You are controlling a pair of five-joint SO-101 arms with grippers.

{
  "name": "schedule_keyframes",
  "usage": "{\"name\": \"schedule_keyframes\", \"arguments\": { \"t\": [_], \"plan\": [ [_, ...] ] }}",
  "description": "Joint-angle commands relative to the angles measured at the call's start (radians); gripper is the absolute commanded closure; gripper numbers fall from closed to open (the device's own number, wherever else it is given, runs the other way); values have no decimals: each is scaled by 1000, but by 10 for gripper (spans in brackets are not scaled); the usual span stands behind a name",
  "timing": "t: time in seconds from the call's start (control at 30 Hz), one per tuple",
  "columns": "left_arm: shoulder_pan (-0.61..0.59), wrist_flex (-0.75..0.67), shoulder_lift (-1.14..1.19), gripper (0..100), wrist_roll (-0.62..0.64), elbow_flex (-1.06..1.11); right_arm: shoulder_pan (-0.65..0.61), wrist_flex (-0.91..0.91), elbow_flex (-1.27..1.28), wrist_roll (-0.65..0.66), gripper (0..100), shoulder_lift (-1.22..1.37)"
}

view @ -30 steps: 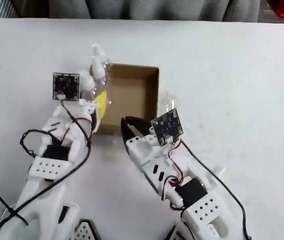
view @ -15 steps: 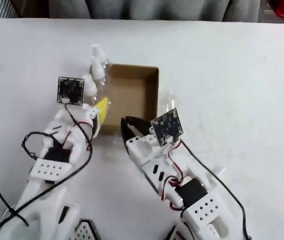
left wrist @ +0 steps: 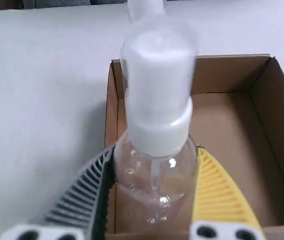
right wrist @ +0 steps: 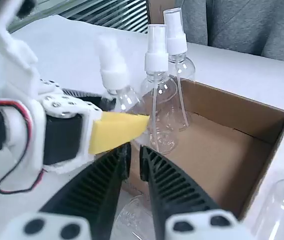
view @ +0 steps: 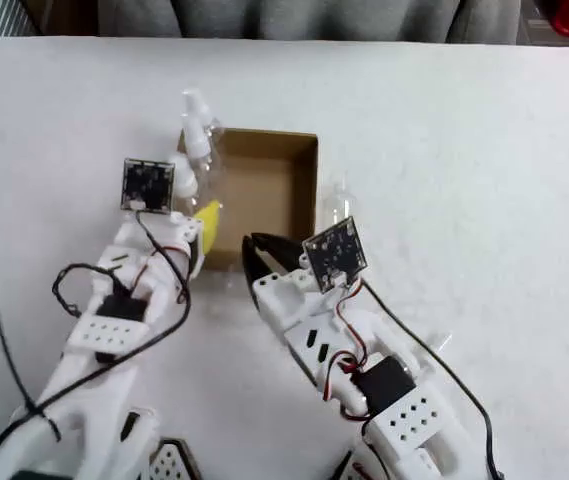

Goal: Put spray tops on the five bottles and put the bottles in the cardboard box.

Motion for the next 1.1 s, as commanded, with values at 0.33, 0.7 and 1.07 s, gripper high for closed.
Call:
{"name": "schedule_keyframes", "arguments": {
  "t": [0.33,0.7,1.07],
  "plan": [
    [21,-114,108,980,-8,-6,2,7,-14,11,984,-19],
    [22,-282,108,980,-8,98,1,27,-14,11,984,-19],
    [21,-250,110,976,-14,95,1,27,-14,12,984,-19]
  ]
}}
